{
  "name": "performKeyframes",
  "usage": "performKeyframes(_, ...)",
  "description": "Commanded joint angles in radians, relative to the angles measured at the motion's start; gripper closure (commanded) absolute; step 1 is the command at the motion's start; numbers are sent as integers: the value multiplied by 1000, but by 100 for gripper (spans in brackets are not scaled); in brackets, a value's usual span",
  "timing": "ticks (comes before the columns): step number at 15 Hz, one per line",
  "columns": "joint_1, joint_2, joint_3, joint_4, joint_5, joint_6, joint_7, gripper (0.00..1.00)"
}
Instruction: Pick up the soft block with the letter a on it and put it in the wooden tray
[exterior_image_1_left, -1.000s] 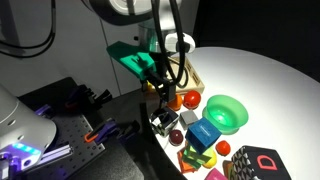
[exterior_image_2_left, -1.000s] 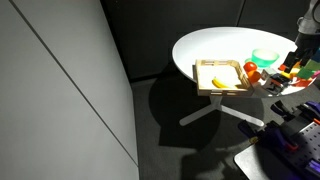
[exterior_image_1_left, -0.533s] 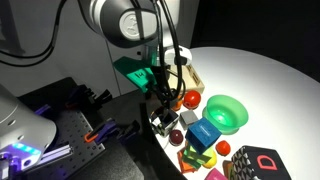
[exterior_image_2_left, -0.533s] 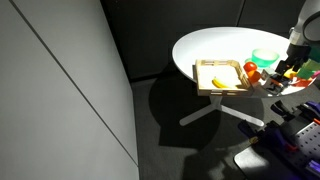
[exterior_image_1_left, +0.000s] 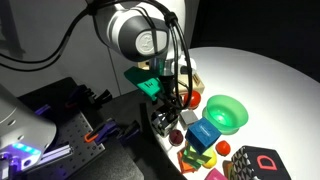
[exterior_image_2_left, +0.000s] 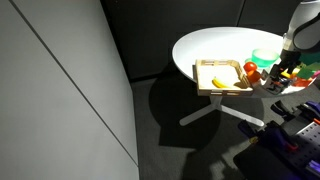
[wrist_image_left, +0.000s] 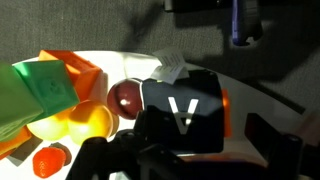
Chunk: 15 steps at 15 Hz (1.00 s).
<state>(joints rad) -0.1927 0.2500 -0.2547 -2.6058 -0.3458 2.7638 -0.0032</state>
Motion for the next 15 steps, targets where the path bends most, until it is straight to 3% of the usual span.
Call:
performKeyframes(1, 39, 74, -44, 47, -27, 25, 39, 0)
performKeyframes(7, 92, 169, -100, 84, -29, 43, 46, 0)
performKeyframes(8, 100, 182, -104, 88, -23, 42, 47, 25)
performKeyframes(9, 107, 190, -108, 91, -18, 41, 46, 26)
performKeyframes(11, 102, 177, -97, 91, 2, 22, 25, 43)
performKeyframes(15, 70, 112, -65, 84, 36, -40, -27, 68)
